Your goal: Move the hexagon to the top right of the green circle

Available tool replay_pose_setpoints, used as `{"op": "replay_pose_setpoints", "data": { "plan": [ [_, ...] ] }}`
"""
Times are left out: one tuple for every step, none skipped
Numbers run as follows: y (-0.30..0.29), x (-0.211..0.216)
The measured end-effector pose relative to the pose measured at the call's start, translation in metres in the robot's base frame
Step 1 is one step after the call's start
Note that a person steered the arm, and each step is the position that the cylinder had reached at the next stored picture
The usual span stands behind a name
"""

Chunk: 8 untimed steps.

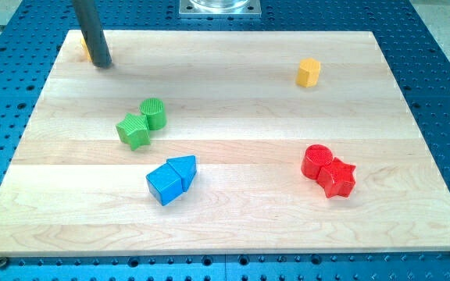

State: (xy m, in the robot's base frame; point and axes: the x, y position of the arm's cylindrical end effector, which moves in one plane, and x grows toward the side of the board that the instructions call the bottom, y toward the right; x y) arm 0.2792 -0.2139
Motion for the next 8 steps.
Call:
{"op": "replay_pose_setpoints", "data": {
  "plan": [
    [0.017,-0.001],
    [0.083,-0.012],
    [0.182,-0.022],
    [0.303,-0.024],
    [0.392,-0.022],
    [0.438,0.022],
    [0.421,0.037],
    [0.339,0.042]
  ]
}}
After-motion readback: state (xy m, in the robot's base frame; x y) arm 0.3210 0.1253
